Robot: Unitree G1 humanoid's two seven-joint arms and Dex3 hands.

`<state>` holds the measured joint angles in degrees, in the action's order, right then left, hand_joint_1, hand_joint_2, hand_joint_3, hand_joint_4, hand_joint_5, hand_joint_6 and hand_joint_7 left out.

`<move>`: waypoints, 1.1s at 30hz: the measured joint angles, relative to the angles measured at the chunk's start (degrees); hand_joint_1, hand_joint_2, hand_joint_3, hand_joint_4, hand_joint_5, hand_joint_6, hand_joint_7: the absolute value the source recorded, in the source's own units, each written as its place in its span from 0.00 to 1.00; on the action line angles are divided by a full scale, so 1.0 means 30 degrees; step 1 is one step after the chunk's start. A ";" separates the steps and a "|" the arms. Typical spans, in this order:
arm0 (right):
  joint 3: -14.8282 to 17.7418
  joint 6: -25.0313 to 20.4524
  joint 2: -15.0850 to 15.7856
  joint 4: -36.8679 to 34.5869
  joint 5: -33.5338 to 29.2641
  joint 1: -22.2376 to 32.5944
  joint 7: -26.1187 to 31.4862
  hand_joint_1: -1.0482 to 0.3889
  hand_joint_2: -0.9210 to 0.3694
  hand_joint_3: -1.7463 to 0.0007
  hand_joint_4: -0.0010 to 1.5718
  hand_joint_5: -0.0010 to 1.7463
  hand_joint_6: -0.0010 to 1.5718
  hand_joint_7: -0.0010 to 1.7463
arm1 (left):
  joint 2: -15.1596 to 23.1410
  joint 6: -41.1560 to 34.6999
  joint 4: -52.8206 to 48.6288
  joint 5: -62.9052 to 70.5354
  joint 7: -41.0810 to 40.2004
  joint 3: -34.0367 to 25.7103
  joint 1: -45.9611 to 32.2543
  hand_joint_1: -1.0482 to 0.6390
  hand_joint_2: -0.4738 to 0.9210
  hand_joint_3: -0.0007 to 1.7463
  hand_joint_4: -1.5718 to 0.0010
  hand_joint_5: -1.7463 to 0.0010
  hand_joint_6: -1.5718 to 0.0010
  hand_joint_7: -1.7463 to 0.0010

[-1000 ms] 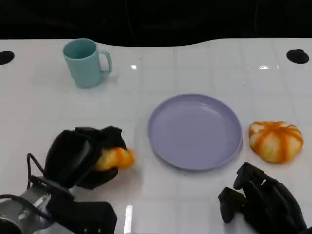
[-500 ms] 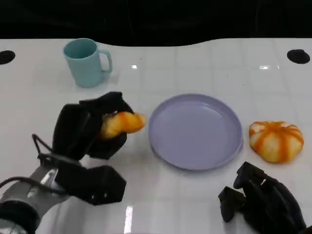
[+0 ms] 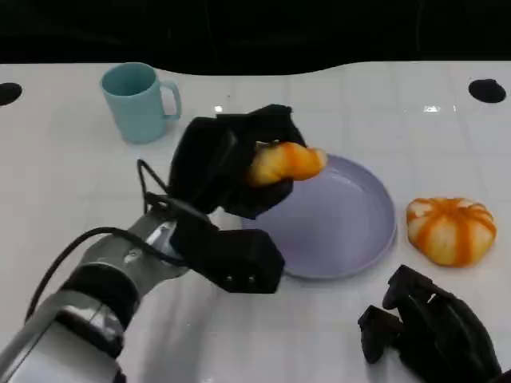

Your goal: Grasp the bread from the table and place it into the plate.

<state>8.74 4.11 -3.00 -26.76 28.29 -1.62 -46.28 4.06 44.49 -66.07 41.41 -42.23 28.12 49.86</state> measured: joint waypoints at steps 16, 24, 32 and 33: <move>-0.0067 0.0014 -0.0018 -0.0006 -0.0027 -0.0017 0.0041 0.34 0.00 0.86 0.49 0.97 0.43 0.84 | -0.1588 -0.3137 -0.1679 0.0534 0.5411 0.1279 0.1816 0.12 0.94 0.36 0.88 0.08 0.95 0.31; -0.0087 0.0156 -0.0016 -0.0007 -0.0036 -0.0019 0.0024 0.34 0.00 0.86 0.49 0.97 0.43 0.84 | -0.0851 -0.5454 -0.0321 0.1848 0.8717 0.2925 0.1974 0.00 1.00 0.36 1.00 0.88 1.00 0.96; -0.0092 0.0134 -0.0019 0.0016 -0.0033 -0.0018 0.0039 0.34 0.00 0.86 0.49 0.97 0.43 0.84 | -0.0246 -0.6522 0.2032 0.1037 1.3637 0.2783 0.1849 0.00 1.00 0.42 0.99 1.00 0.98 0.99; -0.0092 0.0134 -0.0020 0.0019 -0.0032 -0.0023 0.0035 0.34 0.00 0.86 0.49 0.97 0.43 0.84 | -0.0114 -0.6544 0.2473 0.0886 1.4076 0.2672 0.1763 0.00 1.00 0.42 0.99 0.99 0.98 0.99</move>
<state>8.47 4.51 -3.06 -26.70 28.20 -1.69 -46.17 3.72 24.86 -58.65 44.07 0.00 36.14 55.15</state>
